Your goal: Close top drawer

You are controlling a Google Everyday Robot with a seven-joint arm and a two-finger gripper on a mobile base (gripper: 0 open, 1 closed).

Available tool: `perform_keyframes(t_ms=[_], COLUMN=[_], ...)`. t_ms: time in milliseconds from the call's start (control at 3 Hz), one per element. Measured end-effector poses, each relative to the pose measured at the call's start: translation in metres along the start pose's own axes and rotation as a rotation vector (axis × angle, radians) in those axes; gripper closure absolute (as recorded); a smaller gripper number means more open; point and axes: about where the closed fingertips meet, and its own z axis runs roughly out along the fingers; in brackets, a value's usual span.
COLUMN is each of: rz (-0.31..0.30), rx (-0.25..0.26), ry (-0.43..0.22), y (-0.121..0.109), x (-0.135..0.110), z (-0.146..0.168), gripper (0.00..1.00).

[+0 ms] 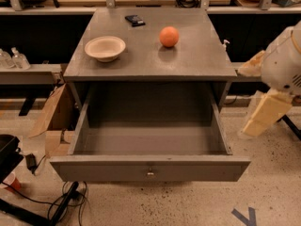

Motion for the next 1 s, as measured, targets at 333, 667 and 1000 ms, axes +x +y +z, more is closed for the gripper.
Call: perform_keyframes(t_ms=[333, 667, 1000], rz=[0.022, 0.06, 0.087], rx=[-0.023, -0.039, -0.049], ry=[-0.106, -0.217, -0.252], y=[0.026, 0.058, 0.081], x=[0.007, 0.019, 0.031], z=[0.047, 0.125, 0.175], gripper=[0.41, 0.72, 0.95])
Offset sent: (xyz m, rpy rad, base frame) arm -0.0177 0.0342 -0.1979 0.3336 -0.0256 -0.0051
